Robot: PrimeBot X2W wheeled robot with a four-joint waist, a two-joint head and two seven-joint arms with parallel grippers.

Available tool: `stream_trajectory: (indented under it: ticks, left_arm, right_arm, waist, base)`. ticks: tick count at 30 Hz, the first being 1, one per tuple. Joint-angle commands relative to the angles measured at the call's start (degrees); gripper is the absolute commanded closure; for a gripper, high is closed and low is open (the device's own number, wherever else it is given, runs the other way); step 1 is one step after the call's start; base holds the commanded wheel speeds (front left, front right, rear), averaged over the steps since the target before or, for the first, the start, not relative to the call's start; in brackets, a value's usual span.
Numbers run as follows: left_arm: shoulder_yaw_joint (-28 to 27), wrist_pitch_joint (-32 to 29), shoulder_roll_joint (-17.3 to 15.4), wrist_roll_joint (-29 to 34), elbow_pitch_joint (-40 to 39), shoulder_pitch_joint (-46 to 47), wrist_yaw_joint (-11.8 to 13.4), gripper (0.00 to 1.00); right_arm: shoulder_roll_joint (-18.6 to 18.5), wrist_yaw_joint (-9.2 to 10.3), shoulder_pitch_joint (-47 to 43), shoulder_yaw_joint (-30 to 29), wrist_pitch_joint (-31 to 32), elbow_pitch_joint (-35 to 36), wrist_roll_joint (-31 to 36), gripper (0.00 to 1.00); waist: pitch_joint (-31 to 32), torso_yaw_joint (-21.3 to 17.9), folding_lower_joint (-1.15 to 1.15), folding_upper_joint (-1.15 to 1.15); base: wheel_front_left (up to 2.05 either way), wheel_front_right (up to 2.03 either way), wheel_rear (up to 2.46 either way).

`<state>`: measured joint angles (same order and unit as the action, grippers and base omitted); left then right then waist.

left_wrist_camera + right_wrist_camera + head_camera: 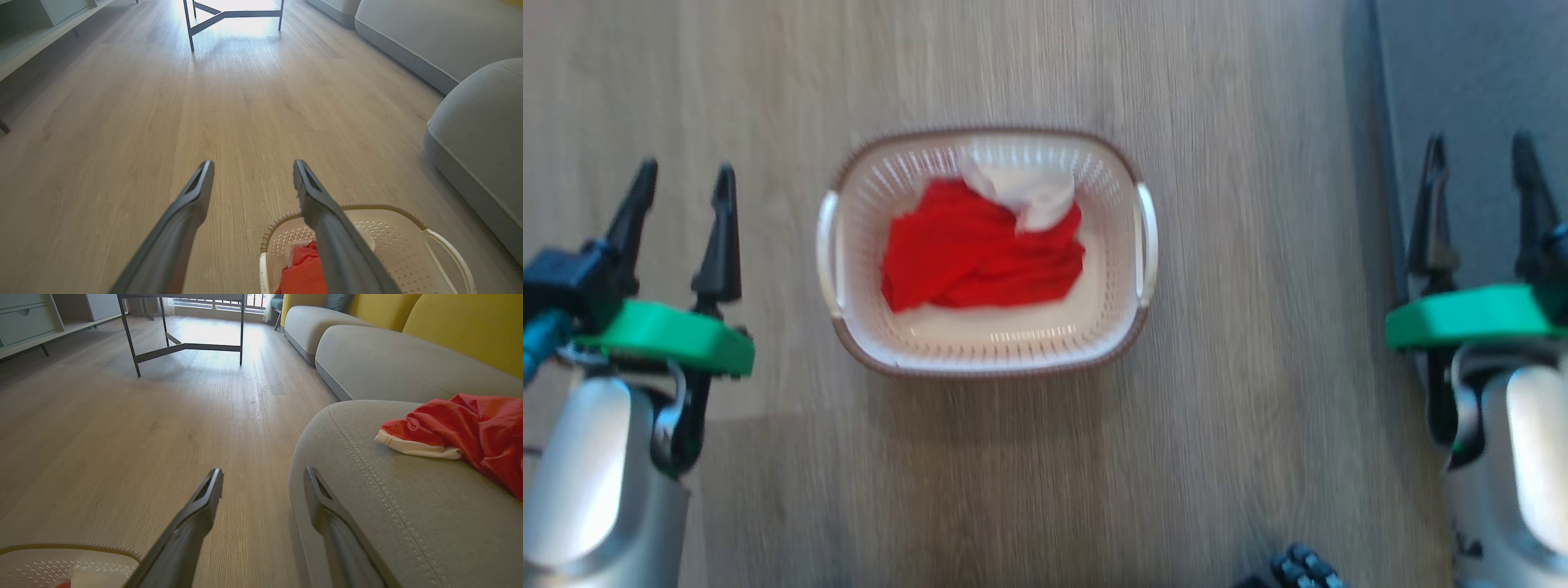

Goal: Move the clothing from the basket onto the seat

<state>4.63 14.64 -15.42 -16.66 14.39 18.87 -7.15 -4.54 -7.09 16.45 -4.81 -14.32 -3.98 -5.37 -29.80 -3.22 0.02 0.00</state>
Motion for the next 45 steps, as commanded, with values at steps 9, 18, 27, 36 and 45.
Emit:
stream_trajectory:
  ticks: [9,18,27,36,45]
  left_arm:
    - [-1.0,0.4,-2.9,0.9,-2.6,8.6,-0.3,0.0]
    - [0.2,0.2,-3.9,1.8,-2.4,13.4,-0.3,0.0]
    - [3.6,-3.8,-4.1,3.4,-4.1,15.5,0.0,0.0]
    - [14.5,-17.8,-4.5,6.3,-7.8,20.5,-0.2,0.0]
    - [22.0,-30.4,-4.1,8.0,-0.9,26.2,-0.2,0.0]
  right_arm:
    - [-0.5,-0.4,9.2,2.5,-0.7,3.7,-0.4,0.0]
    - [0.2,-0.4,13.7,4.2,-0.7,2.8,-1.0,0.0]
    - [0.8,-0.4,13.8,3.9,-0.7,2.2,-1.5,0.0]
    - [1.2,-0.4,14.3,5.1,-0.7,2.4,-2.1,0.0]
    - [1.6,-0.4,14.0,5.8,-0.7,2.4,-3.1,0.0]
  waist:
    - [-17.7,-2.9,-0.02,0.0]
    - [-23.2,-5.0,-0.02,0.0]
    - [-22.9,-6.1,-0.02,0.0]
    - [-24.7,-8.2,-0.02,0.0]
    - [-26.8,-10.9,-0.02,0.0]
  base:
    - [0.0,0.0,0.0]
    - [0.0,0.0,0.0]
    - [0.0,0.0,0.0]
    - [0.0,0.0,0.0]
    - [0.0,0.0,0.0]
